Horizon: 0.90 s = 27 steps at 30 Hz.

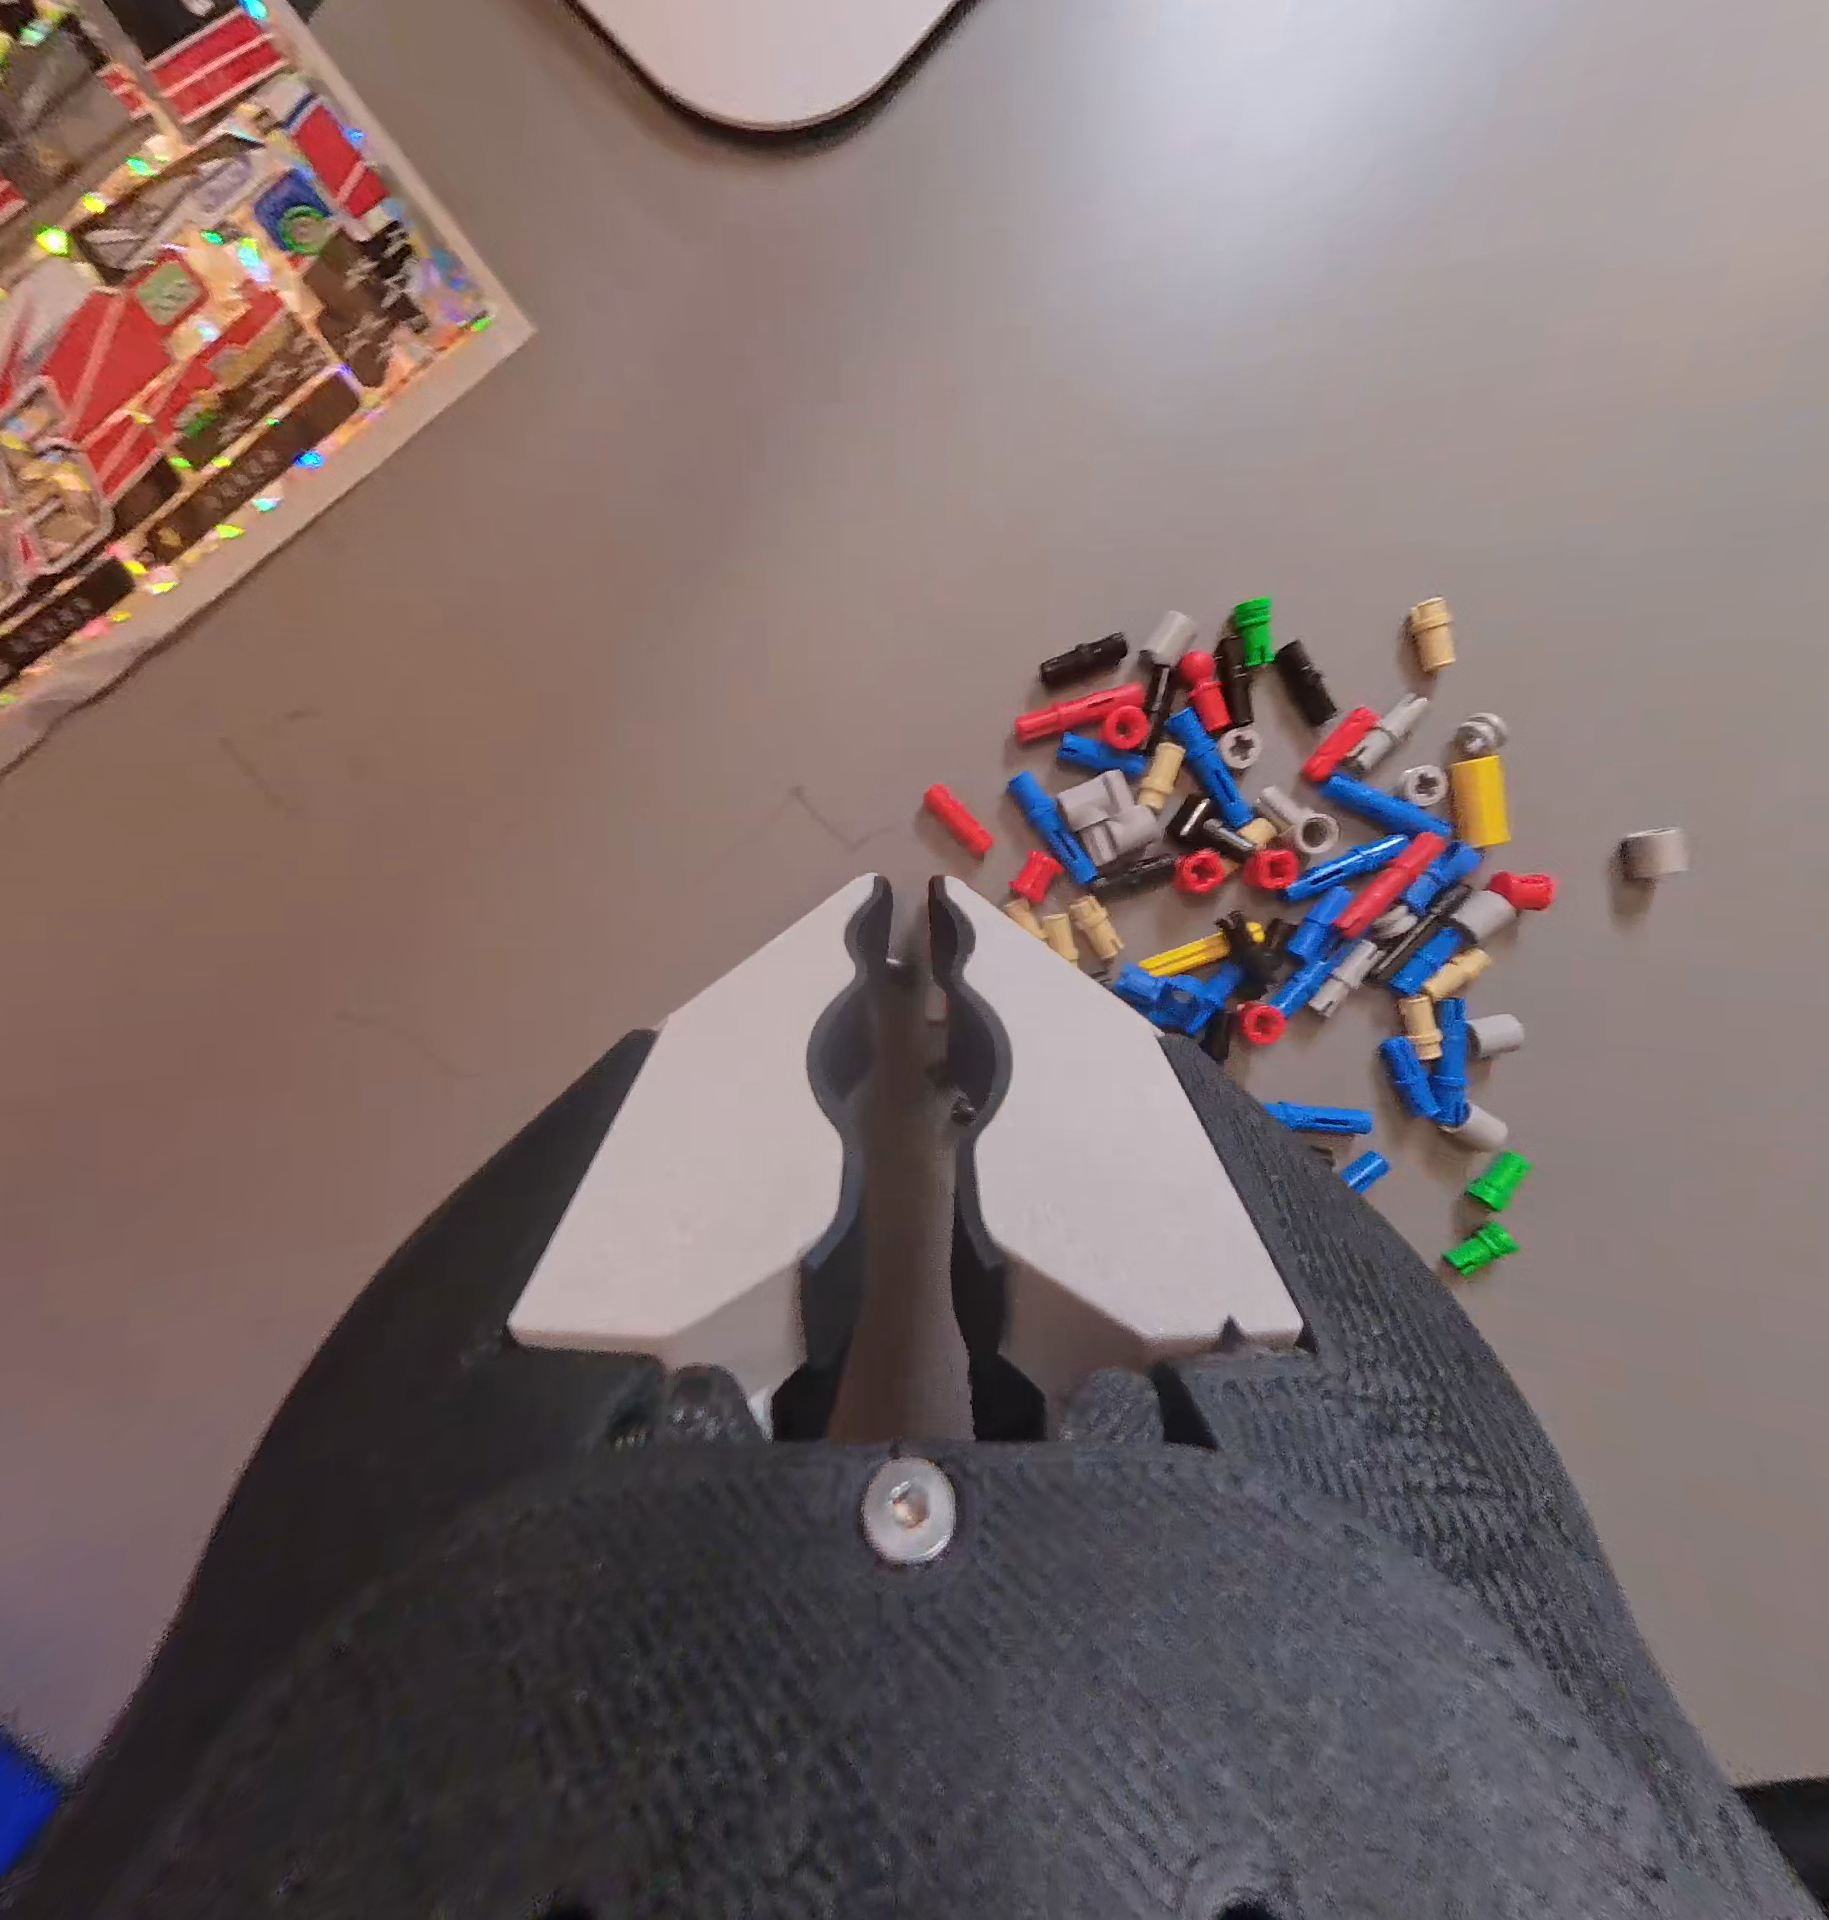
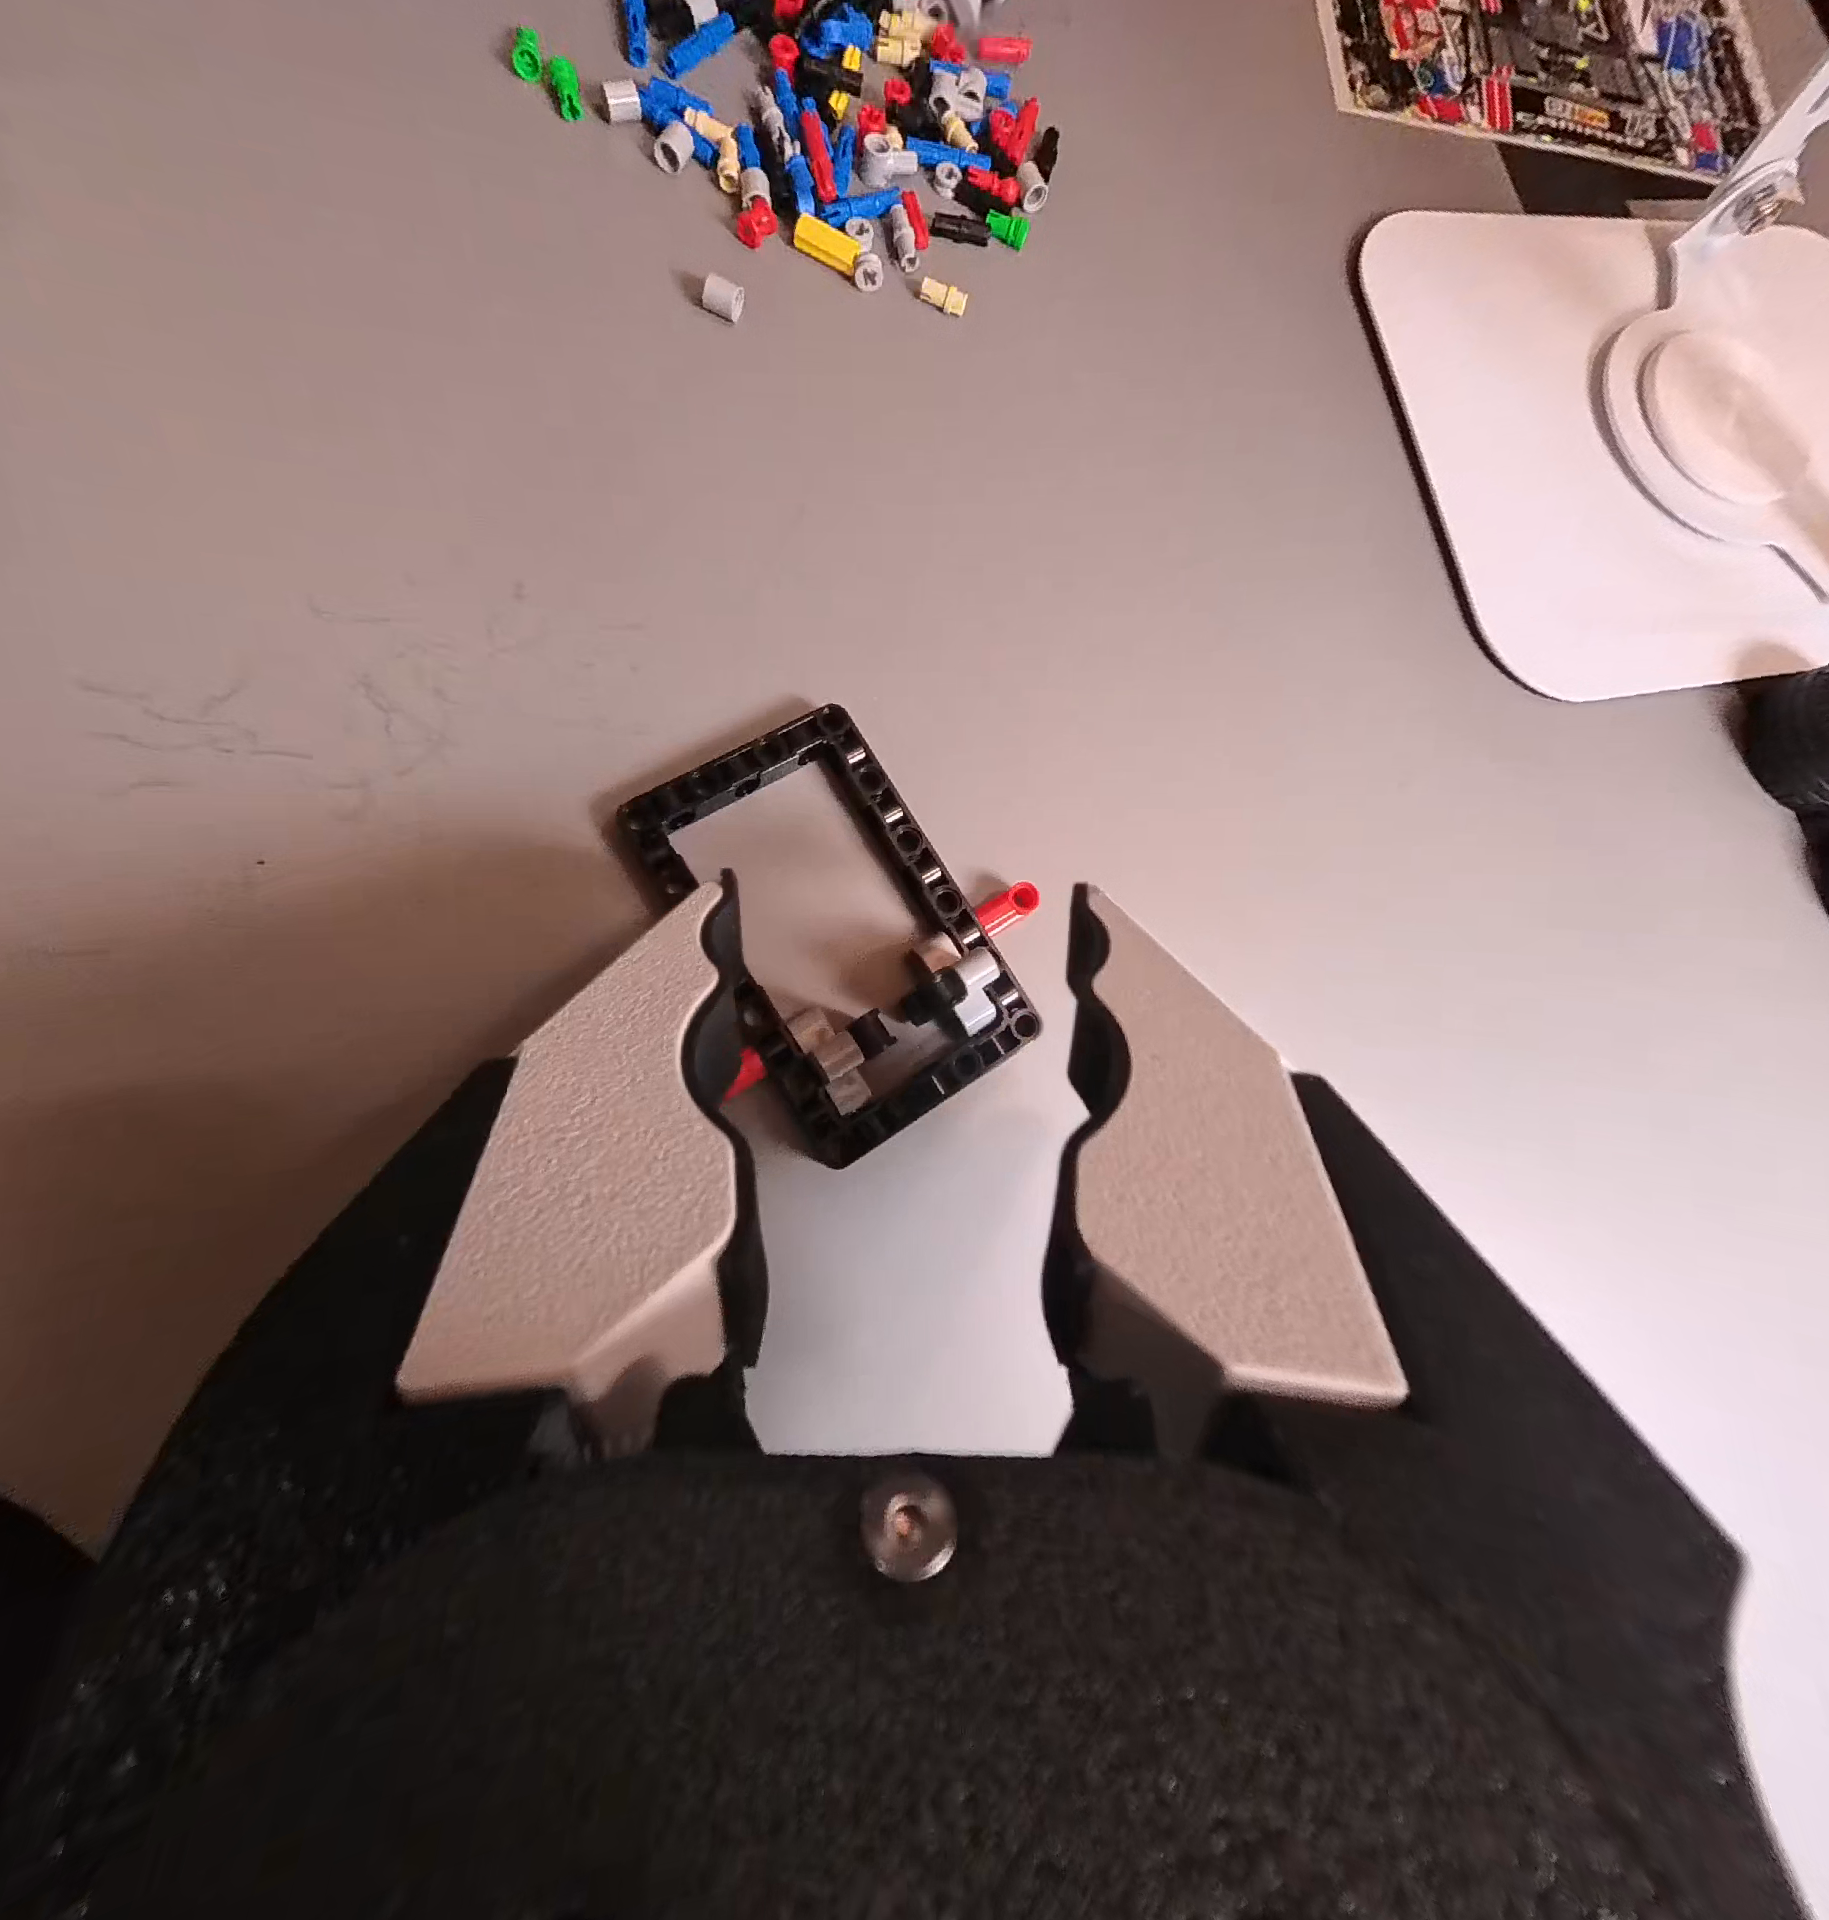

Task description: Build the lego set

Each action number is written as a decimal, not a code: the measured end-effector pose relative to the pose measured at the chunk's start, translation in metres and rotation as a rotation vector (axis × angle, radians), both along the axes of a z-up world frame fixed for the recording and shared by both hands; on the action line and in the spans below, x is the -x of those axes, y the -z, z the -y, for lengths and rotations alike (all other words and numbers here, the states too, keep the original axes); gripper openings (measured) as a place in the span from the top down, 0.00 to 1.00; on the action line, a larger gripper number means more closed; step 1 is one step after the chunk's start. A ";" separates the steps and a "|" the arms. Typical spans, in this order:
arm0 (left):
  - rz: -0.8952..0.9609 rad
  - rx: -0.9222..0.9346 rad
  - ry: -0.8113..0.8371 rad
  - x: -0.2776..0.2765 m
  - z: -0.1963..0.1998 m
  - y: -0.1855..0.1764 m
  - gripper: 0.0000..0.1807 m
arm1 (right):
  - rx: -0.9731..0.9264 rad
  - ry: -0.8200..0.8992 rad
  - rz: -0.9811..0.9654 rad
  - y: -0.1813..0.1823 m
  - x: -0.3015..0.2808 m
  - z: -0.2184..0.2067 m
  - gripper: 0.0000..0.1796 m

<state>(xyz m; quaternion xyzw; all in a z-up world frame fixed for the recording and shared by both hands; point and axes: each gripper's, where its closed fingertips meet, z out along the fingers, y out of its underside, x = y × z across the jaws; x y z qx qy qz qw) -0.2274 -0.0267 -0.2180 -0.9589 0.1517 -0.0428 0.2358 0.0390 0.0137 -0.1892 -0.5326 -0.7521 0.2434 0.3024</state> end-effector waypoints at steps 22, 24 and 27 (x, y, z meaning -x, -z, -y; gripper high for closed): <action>-0.016 -0.098 0.197 -0.028 -0.019 -0.001 0.94 | 0.010 0.007 -0.038 0.003 0.007 -0.002 0.70; -0.028 -0.106 0.211 -0.028 -0.020 -0.001 0.94 | 0.013 0.005 -0.037 0.004 0.007 -0.002 0.70; -0.039 -0.120 0.240 -0.031 -0.022 -0.001 0.92 | 0.012 0.000 -0.031 0.006 0.008 0.000 0.70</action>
